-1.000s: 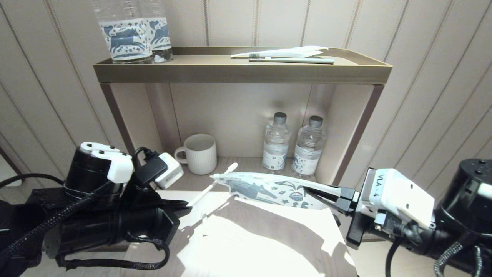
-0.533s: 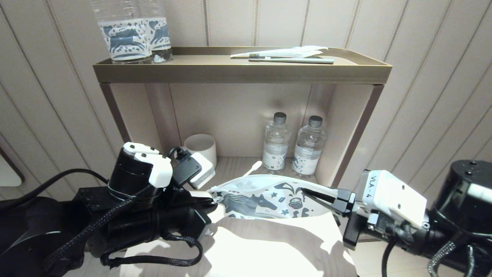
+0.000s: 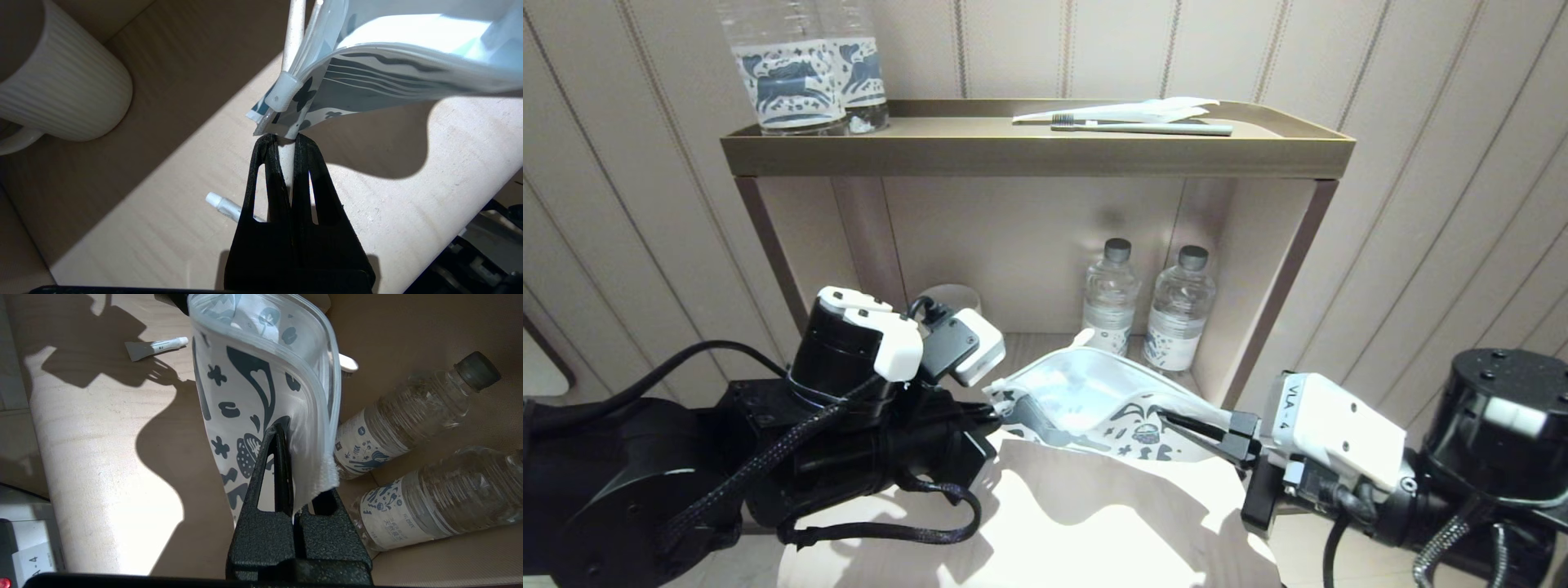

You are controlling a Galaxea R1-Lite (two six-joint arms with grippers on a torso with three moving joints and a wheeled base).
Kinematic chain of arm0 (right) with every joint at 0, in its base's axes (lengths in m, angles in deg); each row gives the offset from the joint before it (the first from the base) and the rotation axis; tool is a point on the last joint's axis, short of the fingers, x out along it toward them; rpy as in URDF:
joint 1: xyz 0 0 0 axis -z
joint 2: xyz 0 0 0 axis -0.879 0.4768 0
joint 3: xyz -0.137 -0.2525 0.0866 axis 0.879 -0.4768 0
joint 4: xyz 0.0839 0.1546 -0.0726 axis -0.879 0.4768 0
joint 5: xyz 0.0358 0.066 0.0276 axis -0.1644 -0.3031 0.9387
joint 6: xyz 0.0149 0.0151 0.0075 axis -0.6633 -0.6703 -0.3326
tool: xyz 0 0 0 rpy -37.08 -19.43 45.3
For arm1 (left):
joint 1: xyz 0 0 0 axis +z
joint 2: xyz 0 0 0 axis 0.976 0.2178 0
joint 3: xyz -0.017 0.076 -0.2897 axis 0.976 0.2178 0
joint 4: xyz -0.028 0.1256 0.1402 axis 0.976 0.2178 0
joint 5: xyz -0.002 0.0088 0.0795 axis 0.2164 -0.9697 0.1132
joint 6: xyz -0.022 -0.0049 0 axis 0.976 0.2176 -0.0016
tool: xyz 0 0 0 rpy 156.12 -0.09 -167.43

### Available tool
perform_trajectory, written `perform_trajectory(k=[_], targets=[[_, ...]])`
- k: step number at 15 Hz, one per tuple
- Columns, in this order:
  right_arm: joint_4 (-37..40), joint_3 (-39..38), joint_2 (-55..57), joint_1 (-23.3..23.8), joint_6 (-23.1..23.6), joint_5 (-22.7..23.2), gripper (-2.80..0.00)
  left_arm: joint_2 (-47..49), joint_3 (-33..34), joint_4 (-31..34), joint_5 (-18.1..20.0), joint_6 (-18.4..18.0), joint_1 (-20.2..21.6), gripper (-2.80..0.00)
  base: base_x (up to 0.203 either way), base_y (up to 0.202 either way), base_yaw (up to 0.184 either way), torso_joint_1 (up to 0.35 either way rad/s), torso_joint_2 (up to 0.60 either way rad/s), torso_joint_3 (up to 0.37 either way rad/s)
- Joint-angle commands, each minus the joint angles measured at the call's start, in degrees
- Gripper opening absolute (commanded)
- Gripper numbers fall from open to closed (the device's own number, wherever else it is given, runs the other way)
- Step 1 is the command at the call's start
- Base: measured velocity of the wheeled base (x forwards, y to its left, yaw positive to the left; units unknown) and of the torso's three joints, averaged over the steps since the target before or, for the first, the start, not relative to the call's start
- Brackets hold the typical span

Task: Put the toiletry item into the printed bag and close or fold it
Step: Place the toothbrush in the storage bag

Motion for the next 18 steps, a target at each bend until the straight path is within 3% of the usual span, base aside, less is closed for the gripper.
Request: perform_trajectory(k=[1, 6, 11, 14, 18], targets=[[-0.47, 0.25, 1.53, -0.88, 0.15, 0.08, -2.8, 1.2, -0.75, -0.14, -0.29, -0.06, -1.14, -2.8, 0.0, 0.0, 0.0, 0.0, 0.0, 0.0], [-0.66, 0.73, 3.53, -1.62, 0.09, -0.02, -2.8, 4.64, -3.23, -0.15, -2.6, -0.16, -4.79, -2.8, 0.0, 0.0, 0.0, 0.0, 0.0, 0.0], [-0.59, 0.56, 2.83, -1.59, 0.13, -0.1, -2.8, 2.81, -1.68, -0.18, -2.83, -0.15, -4.73, -2.8, 0.0, 0.0, 0.0, 0.0, 0.0, 0.0], [-0.59, 0.47, 2.74, -1.15, 0.22, -0.02, -2.8, -3.24, 2.25, -0.09, -4.12, -0.79, -3.72, -2.8, 0.0, 0.0, 0.0, 0.0, 0.0, 0.0], [-0.54, 0.29, 2.74, -1.32, 0.31, -0.1, -2.8, -8.56, 5.06, 0.1, -4.63, -2.8, 1.04, -2.8, 0.0, 0.0, 0.0, 0.0, 0.0, 0.0]])
